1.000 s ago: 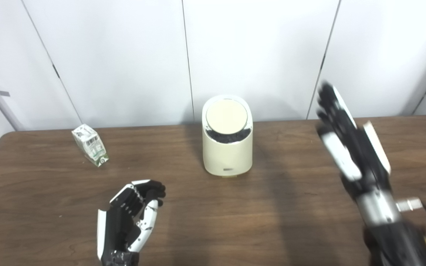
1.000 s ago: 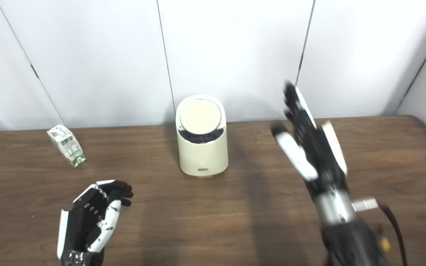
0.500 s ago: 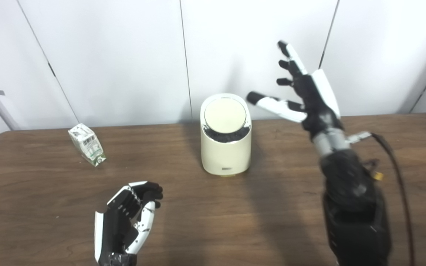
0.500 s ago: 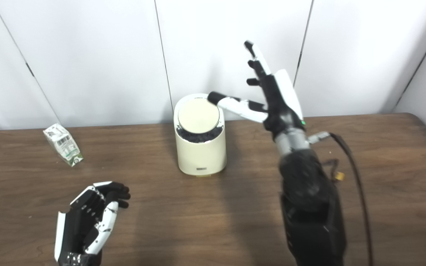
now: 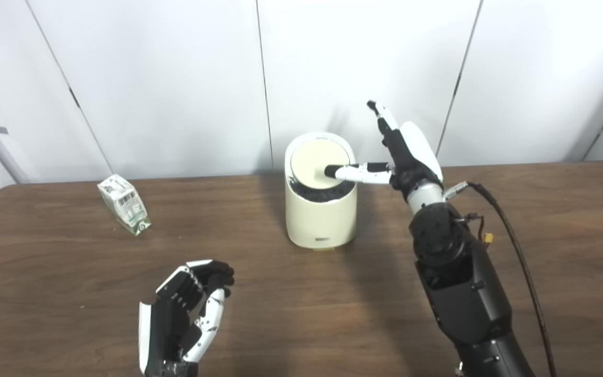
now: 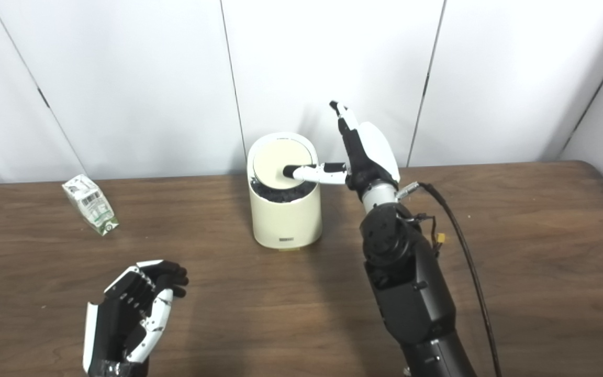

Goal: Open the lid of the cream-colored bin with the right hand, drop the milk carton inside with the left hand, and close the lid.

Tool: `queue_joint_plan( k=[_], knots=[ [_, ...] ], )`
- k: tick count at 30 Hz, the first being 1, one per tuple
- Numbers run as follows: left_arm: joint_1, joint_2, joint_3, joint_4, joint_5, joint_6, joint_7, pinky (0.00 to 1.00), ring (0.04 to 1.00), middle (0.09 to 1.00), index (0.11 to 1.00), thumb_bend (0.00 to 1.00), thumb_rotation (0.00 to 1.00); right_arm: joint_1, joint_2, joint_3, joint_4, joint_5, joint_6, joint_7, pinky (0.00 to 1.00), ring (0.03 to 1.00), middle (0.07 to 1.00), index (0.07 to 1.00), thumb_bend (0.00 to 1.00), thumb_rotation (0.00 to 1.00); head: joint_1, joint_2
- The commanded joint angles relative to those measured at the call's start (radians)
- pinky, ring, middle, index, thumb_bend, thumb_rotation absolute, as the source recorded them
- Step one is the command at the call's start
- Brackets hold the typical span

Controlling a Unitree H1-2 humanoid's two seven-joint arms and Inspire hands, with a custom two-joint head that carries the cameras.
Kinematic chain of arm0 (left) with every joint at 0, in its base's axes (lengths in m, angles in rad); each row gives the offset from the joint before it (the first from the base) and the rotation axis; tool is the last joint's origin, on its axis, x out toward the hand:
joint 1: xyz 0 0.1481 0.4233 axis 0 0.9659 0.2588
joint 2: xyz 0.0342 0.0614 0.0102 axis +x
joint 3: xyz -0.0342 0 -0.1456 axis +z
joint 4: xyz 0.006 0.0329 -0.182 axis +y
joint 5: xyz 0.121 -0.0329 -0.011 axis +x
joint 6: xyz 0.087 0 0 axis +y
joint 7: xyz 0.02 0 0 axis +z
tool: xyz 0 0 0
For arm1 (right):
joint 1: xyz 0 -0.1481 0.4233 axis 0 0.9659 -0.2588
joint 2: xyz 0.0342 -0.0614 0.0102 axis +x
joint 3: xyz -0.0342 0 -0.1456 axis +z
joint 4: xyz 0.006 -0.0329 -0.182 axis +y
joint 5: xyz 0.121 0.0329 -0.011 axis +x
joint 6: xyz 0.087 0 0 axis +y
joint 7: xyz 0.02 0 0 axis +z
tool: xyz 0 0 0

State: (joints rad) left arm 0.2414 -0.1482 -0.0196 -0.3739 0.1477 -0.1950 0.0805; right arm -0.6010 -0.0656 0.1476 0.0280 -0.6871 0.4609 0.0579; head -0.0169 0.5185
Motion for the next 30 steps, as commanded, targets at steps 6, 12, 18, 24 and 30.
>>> queue_joint_plan(
  k=[6,12,18,24,30],
  knots=[
    [0.024,0.000,-0.011,-0.021,0.011,-0.021,0.007,0.50,0.559,0.573,0.571,0.20,0.23,-0.070,-0.015,0.027,0.031,-0.003,-0.048,-0.071,0.92,0.999,0.993,0.961,0.86,0.39,0.003,0.002],
    [0.024,0.001,-0.016,-0.020,0.011,-0.023,0.008,0.49,0.558,0.572,0.570,0.21,0.23,-0.081,-0.035,0.059,0.076,-0.027,-0.046,-0.101,0.94,0.997,0.992,0.962,0.88,0.39,0.004,0.001],
    [0.028,-0.003,-0.021,-0.029,0.015,-0.010,0.009,0.50,0.562,0.575,0.571,0.21,0.21,-0.084,-0.044,0.081,0.093,-0.041,-0.024,-0.110,0.96,1.000,0.997,0.968,0.88,0.38,0.006,0.003],
    [0.028,-0.002,-0.024,-0.029,0.012,-0.008,0.007,0.50,0.563,0.577,0.572,0.21,0.20,-0.090,-0.057,0.111,0.101,-0.081,-0.004,-0.111,0.96,1.000,0.995,0.963,0.89,0.36,0.004,0.006],
    [0.028,-0.008,-0.028,-0.031,0.016,-0.008,0.013,0.50,0.563,0.581,0.576,0.21,0.19,-0.098,-0.067,0.128,0.108,-0.116,0.007,-0.091,0.95,0.997,0.992,0.963,0.91,0.28,0.005,0.010]
  ],
)
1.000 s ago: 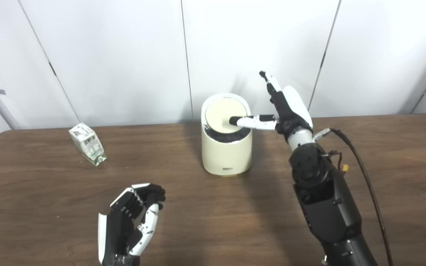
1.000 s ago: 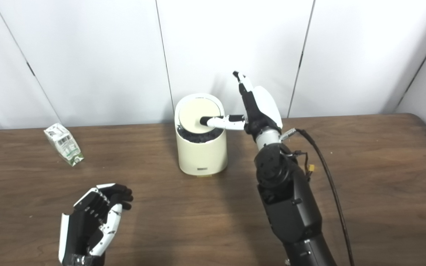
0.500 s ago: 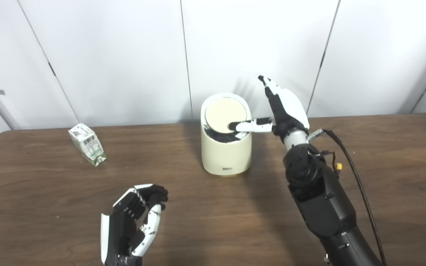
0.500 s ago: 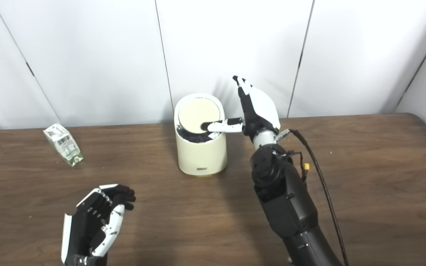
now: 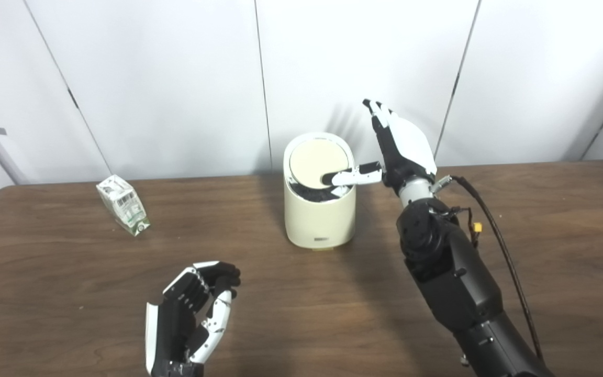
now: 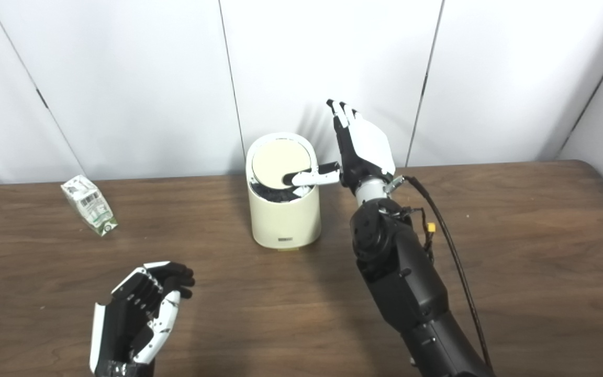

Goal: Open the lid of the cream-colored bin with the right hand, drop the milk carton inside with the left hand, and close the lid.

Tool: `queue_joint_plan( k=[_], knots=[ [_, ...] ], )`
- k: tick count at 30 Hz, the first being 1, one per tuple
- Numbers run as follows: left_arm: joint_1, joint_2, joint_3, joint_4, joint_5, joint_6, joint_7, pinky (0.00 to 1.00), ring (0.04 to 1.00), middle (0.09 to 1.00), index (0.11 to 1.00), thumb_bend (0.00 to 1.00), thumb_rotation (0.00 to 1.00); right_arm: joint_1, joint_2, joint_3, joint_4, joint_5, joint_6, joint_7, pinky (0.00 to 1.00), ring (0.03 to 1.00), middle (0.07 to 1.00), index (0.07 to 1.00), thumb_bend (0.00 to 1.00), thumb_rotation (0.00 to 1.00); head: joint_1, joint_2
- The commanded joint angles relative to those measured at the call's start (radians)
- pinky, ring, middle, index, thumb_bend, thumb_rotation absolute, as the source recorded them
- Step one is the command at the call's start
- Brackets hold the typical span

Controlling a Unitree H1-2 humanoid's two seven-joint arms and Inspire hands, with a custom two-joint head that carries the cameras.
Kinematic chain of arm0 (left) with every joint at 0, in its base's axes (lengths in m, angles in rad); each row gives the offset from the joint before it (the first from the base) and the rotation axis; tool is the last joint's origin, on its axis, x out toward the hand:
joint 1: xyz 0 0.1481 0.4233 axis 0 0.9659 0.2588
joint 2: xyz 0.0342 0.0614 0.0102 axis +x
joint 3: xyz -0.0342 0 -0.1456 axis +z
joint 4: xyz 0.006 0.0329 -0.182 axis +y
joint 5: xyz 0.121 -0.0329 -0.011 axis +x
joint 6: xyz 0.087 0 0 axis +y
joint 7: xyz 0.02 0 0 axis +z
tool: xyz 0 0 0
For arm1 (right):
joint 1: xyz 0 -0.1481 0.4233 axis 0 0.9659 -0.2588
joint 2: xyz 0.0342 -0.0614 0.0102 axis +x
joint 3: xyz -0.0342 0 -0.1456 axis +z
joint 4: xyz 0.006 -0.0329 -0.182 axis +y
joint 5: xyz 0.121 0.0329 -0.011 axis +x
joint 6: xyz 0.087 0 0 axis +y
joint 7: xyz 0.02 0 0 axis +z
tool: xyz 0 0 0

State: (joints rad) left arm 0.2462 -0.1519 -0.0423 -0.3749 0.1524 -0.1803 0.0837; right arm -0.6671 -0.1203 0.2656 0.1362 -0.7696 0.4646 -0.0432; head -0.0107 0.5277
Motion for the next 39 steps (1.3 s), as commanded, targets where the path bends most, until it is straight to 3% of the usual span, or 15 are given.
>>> queue_joint_plan(
  k=[1,8,15,20,22,25,28,34,39],
  knots=[
    [0.023,-0.005,-0.005,-0.030,0.014,-0.024,0.012,0.50,0.561,0.579,0.575,0.21,0.20,-0.032,-0.014,0.012,0.000,-0.037,0.003,0.012,0.94,0.994,0.990,0.960,0.92,0.25,-0.001,0.001],
    [0.020,-0.005,-0.008,-0.025,0.014,-0.027,0.015,0.50,0.559,0.577,0.574,0.21,0.18,-0.034,-0.023,0.024,0.012,-0.059,0.004,0.020,0.93,0.988,0.983,0.949,0.94,0.14,-0.004,0.000],
    [0.012,-0.004,-0.008,-0.008,0.028,-0.042,0.024,0.49,0.554,0.575,0.570,0.20,0.16,-0.026,-0.027,0.018,0.002,-0.035,0.003,0.026,0.94,0.988,0.984,0.951,0.92,0.27,0.002,-0.009],
    [0.011,0.000,-0.013,-0.011,0.039,-0.026,0.027,0.49,0.553,0.576,0.569,0.20,0.16,-0.020,-0.033,0.021,0.000,-0.027,-0.001,0.028,0.92,0.980,0.973,0.942,0.92,0.29,0.000,-0.012],
    [0.011,0.000,-0.014,-0.010,0.028,-0.025,0.026,0.49,0.556,0.578,0.571,0.21,0.16,-0.019,-0.034,0.018,-0.007,-0.015,-0.002,0.041,0.93,0.985,0.976,0.946,0.90,0.38,0.000,-0.012],
    [0.011,0.004,-0.016,-0.008,0.023,-0.025,0.022,0.50,0.562,0.580,0.574,0.22,0.20,-0.016,-0.035,0.013,-0.019,0.003,-0.013,0.046,0.94,0.982,0.974,0.948,0.92,0.66,0.000,-0.014],
    [0.011,0.004,-0.015,-0.007,0.030,-0.022,0.024,0.50,0.561,0.577,0.573,0.22,0.21,-0.013,-0.033,0.009,-0.034,0.019,-0.016,0.050,0.93,0.984,0.976,0.953,0.95,0.82,-0.001,-0.016],
    [0.013,0.002,-0.012,0.000,0.032,-0.040,0.033,0.49,0.556,0.575,0.569,0.21,0.15,-0.001,-0.015,-0.013,-0.085,0.048,-0.014,0.040,0.94,0.981,0.972,0.947,0.86,0.92,-0.006,-0.015],
    [0.011,0.003,-0.010,0.002,0.034,-0.036,0.035,0.50,0.558,0.576,0.569,0.21,0.15,0.026,0.006,-0.059,-0.177,0.086,-0.006,0.041,0.93,0.987,0.982,0.960,0.89,0.95,-0.007,-0.018]
  ],
)
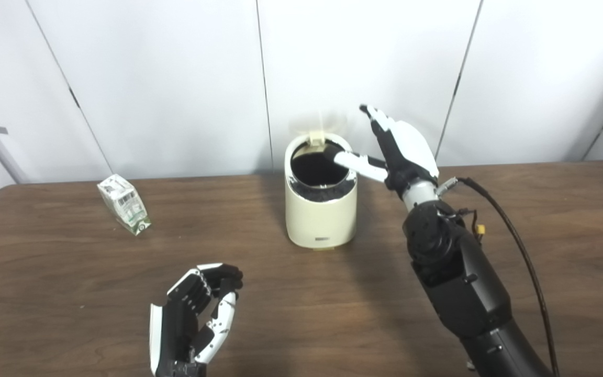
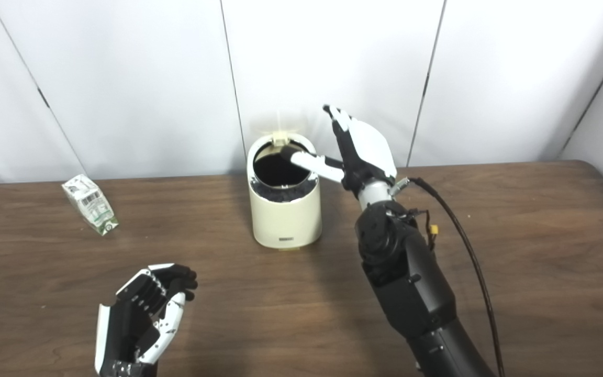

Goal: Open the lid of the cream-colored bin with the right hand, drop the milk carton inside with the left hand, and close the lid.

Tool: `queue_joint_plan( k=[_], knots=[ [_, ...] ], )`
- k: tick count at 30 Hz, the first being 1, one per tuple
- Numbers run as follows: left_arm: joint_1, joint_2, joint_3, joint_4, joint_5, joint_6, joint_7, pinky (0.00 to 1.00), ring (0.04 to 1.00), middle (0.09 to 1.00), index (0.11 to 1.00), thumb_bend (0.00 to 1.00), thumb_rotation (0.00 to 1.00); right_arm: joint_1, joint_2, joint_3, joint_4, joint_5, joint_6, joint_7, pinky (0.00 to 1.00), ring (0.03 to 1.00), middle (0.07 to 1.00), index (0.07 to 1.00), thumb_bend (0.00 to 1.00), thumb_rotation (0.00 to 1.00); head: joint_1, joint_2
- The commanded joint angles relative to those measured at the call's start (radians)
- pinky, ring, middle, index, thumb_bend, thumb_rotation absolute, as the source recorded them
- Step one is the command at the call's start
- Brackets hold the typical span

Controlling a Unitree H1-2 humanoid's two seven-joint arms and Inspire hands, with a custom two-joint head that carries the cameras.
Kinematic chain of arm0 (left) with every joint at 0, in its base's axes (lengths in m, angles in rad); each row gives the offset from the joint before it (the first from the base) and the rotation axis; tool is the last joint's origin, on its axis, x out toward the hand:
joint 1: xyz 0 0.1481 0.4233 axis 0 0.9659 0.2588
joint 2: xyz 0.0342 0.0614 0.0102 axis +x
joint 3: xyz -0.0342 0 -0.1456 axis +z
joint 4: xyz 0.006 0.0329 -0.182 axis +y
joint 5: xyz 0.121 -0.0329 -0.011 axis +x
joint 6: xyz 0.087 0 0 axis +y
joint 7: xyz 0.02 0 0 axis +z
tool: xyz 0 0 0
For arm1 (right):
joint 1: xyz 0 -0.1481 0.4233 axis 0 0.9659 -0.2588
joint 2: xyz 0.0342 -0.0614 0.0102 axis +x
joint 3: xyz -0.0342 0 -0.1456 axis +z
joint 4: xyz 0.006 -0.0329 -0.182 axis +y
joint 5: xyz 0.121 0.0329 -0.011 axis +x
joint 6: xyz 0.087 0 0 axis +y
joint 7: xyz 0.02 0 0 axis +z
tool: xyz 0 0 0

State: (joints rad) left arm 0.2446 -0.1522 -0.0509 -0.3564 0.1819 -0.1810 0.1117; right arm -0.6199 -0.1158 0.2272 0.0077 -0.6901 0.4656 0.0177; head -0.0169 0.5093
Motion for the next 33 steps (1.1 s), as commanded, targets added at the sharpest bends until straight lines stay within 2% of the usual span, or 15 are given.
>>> queue_joint_plan(
  k=[1,4,6,9,15,16,17,20,22,24,27,30,33],
  knots=[
    [0.012,0.004,0.000,-0.014,0.004,-0.037,0.008,0.49,0.558,0.576,0.569,0.21,0.15,-0.011,0.004,-0.031,-0.074,0.012,-0.008,-0.022,0.92,0.986,0.984,0.965,0.90,0.96,-0.002,-0.001],
    [0.010,0.009,0.001,-0.013,0.001,-0.037,0.006,0.49,0.558,0.577,0.570,0.21,0.14,0.028,0.003,-0.049,-0.159,0.016,-0.010,-0.016,0.89,0.977,0.990,0.978,0.90,0.96,-0.005,-0.004],
    [0.009,0.008,0.003,-0.016,-0.004,-0.033,0.006,0.49,0.555,0.575,0.568,0.21,0.13,0.073,0.005,-0.064,-0.236,0.030,-0.023,-0.015,0.85,0.959,0.996,0.984,0.86,0.93,-0.005,-0.004],
    [0.009,0.010,0.005,-0.016,-0.011,-0.033,0.004,0.49,0.556,0.577,0.569,0.21,0.12,0.158,0.013,-0.076,-0.346,0.042,-0.077,-0.047,0.77,0.912,0.962,0.948,0.72,0.86,0.001,-0.003],
    [0.013,0.016,0.014,-0.022,-0.033,-0.028,-0.002,0.50,0.558,0.576,0.568,0.22,0.13,0.365,0.027,-0.101,-0.506,0.082,-0.226,-0.130,0.76,0.882,0.917,0.907,0.41,0.71,0.007,-0.002],
    [0.013,0.018,0.015,-0.026,-0.039,-0.024,-0.005,0.50,0.561,0.578,0.569,0.22,0.13,0.415,0.025,-0.103,-0.521,0.082,-0.281,-0.161,0.74,0.870,0.901,0.893,0.37,0.67,0.005,-0.002],
    [0.013,0.020,0.017,-0.027,-0.043,-0.023,-0.007,0.50,0.563,0.578,0.569,0.22,0.16,0.464,0.024,-0.105,-0.533,0.080,-0.330,-0.190,0.71,0.834,0.860,0.849,0.29,0.59,0.003,-0.002],
    [0.010,0.026,0.024,-0.022,-0.051,-0.031,-0.010,0.50,0.564,0.578,0.570,0.23,0.20,0.596,0.036,-0.115,-0.542,0.096,-0.441,-0.254,0.64,0.766,0.789,0.767,0.19,0.53,0.002,-0.006],
    [0.009,0.029,0.029,-0.021,-0.057,-0.030,-0.013,0.50,0.566,0.581,0.572,0.24,0.20,0.673,0.049,-0.124,-0.530,0.117,-0.504,-0.289,0.62,0.743,0.762,0.739,0.18,0.52,-0.003,-0.006],
    [0.006,0.031,0.034,-0.020,-0.059,-0.027,-0.014,0.50,0.567,0.580,0.571,0.23,0.20,0.739,0.061,-0.135,-0.508,0.136,-0.566,-0.322,0.55,0.680,0.718,0.697,0.19,0.39,-0.011,-0.006],
    [0.001,0.034,0.043,-0.012,-0.069,-0.034,-0.015,0.50,0.567,0.580,0.570,0.23,0.19,0.788,0.063,-0.147,-0.469,0.211,-0.656,-0.339,0.52,0.642,0.676,0.663,0.23,0.33,-0.018,-0.008],
    [-0.002,0.039,0.046,-0.010,-0.051,-0.040,-0.016,0.50,0.560,0.578,0.570,0.23,0.22,0.823,0.058,-0.160,-0.458,0.341,-0.703,-0.313,0.54,0.640,0.665,0.647,0.28,0.28,-0.011,-0.009],
    [-0.007,0.042,0.052,-0.009,-0.055,-0.038,-0.017,0.49,0.553,0.571,0.569,0.23,0.21,0.861,0.067,-0.176,-0.468,0.383,-0.688,-0.292,0.56,0.651,0.675,0.651,0.28,0.24,-0.025,-0.008]
  ],
)
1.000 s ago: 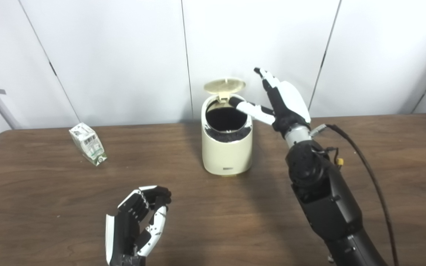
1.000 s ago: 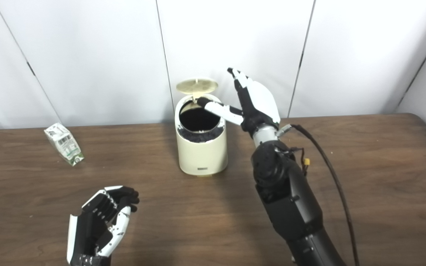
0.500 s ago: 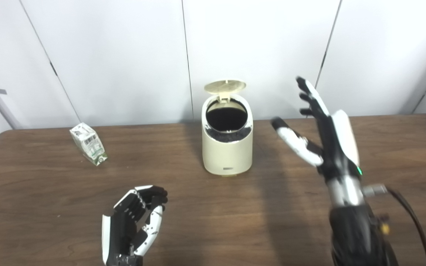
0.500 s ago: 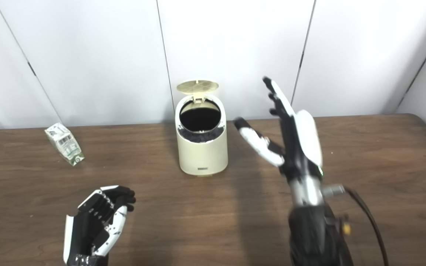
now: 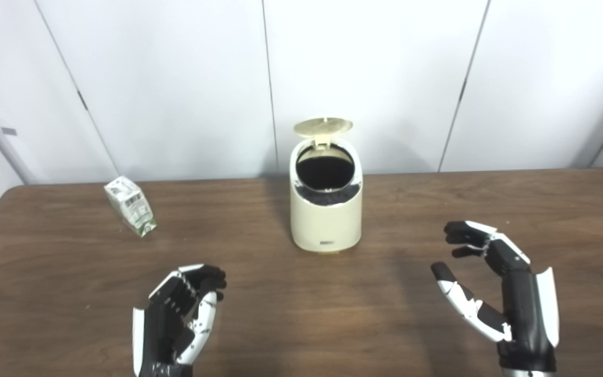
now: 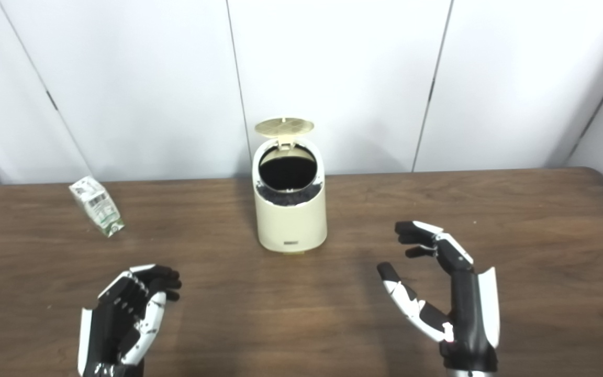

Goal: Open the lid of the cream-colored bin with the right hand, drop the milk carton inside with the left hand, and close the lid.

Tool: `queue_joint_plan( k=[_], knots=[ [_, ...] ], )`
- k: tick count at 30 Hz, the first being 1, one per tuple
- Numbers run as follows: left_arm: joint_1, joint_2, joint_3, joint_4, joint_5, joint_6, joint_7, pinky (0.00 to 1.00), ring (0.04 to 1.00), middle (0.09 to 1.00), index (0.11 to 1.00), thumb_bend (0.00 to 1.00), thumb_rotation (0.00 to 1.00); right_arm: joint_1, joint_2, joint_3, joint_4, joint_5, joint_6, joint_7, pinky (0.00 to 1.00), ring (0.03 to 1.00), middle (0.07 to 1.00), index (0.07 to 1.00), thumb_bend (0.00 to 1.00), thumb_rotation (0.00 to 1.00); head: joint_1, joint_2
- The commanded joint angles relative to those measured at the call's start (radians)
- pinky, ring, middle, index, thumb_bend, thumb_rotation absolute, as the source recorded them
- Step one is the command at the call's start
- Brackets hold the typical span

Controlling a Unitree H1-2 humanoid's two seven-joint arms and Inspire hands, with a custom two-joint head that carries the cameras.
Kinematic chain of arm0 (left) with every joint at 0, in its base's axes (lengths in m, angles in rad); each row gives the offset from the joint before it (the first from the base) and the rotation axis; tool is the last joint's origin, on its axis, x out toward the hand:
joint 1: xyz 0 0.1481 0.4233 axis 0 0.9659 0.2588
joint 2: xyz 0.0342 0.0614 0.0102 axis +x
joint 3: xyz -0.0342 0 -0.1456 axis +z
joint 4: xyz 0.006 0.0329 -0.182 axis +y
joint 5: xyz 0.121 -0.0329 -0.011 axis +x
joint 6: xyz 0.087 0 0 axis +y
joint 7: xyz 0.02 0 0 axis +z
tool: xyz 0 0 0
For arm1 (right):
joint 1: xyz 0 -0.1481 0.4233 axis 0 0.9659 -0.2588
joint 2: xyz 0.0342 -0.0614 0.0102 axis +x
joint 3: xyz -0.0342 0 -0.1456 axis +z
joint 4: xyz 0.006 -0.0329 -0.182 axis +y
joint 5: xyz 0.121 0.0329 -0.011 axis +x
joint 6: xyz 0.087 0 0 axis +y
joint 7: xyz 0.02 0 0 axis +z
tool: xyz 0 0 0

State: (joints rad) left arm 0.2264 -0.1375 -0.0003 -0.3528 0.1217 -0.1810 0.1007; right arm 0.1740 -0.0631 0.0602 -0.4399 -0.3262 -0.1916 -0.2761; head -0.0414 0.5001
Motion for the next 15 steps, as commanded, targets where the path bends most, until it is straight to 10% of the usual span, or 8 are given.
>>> queue_joint_plan(
  k=[1,15],
  knots=[
    [0.010,0.028,0.003,-0.011,0.000,-0.039,-0.006,0.49,0.552,0.569,0.568,0.23,0.20,0.077,0.020,-0.015,-0.020,0.029,-0.027,0.005,0.56,0.651,0.675,0.652,0.28,0.23,-0.007,0.000],
    [0.014,0.030,0.001,-0.006,-0.004,-0.046,-0.016,0.50,0.560,0.576,0.570,0.21,0.20,0.055,0.020,-0.050,0.047,0.057,0.005,0.053,0.54,0.633,0.656,0.640,0.26,0.07,-0.017,0.000]
  ],
)
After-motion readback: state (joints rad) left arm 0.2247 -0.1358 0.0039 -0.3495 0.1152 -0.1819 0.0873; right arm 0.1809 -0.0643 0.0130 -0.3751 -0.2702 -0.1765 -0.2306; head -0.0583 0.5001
